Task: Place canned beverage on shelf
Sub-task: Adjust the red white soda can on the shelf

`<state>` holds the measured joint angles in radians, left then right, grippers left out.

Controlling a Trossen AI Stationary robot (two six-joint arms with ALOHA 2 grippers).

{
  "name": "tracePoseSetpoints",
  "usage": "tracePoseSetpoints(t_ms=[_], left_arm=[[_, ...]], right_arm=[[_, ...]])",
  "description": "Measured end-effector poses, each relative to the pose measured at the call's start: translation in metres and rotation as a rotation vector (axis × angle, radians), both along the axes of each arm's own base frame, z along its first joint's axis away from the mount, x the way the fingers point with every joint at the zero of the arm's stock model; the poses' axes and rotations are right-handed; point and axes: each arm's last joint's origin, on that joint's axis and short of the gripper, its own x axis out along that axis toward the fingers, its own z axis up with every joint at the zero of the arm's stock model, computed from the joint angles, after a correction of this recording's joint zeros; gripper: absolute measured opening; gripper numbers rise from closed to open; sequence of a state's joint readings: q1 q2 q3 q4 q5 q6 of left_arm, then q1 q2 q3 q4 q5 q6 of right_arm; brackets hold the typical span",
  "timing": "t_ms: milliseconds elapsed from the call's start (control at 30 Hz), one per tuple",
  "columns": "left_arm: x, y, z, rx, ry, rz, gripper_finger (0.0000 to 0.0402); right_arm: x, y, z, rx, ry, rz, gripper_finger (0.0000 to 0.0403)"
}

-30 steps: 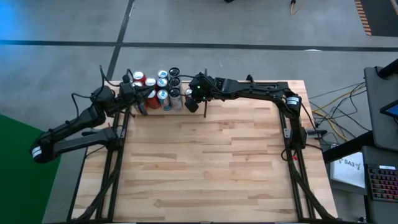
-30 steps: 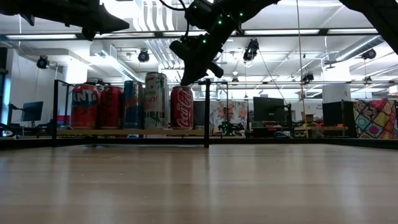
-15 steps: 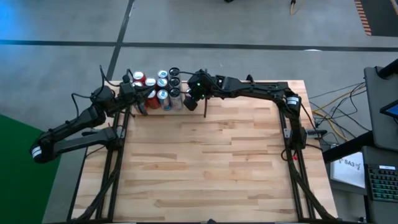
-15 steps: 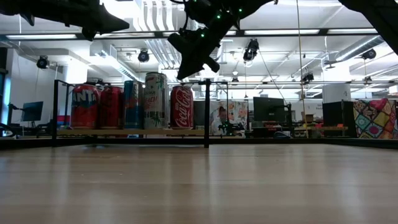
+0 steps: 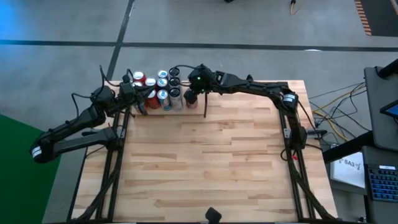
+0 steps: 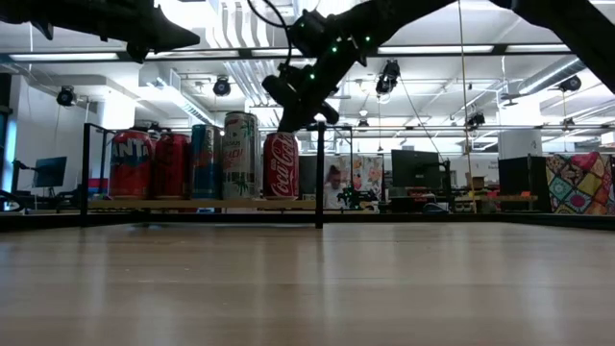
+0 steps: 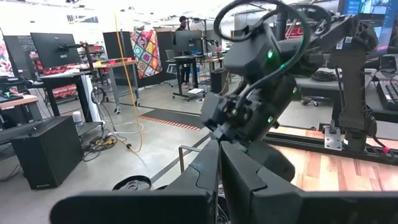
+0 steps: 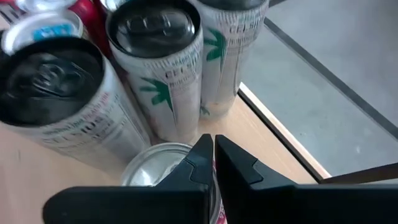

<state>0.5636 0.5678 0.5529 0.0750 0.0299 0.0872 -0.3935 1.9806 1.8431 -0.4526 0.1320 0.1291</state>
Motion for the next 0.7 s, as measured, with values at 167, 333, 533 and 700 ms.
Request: tracePoseSetpoints(t_ms=[167,333,533,700], left_arm=[[0.000,0.000,0.000,0.000,0.000,0.000,0.0000],[0.000,0.000,0.000,0.000,0.000,0.000,0.0000],[0.000,0.000,0.000,0.000,0.000,0.000,0.0000],[0.000,0.000,0.000,0.000,0.000,0.000,0.0000]], right_arm=[[0.001,-0.001,-0.005,0.007,0.014,-0.001,0.0009],[0.003,0.004,-0.006,0.009,0.019,0.010,0.0009],[0.004,0.011,-0.004,0.020,0.020,0.024,0.0009],[0.004,0.012,-0.004,0.035,0.020,0.013,0.0009]])
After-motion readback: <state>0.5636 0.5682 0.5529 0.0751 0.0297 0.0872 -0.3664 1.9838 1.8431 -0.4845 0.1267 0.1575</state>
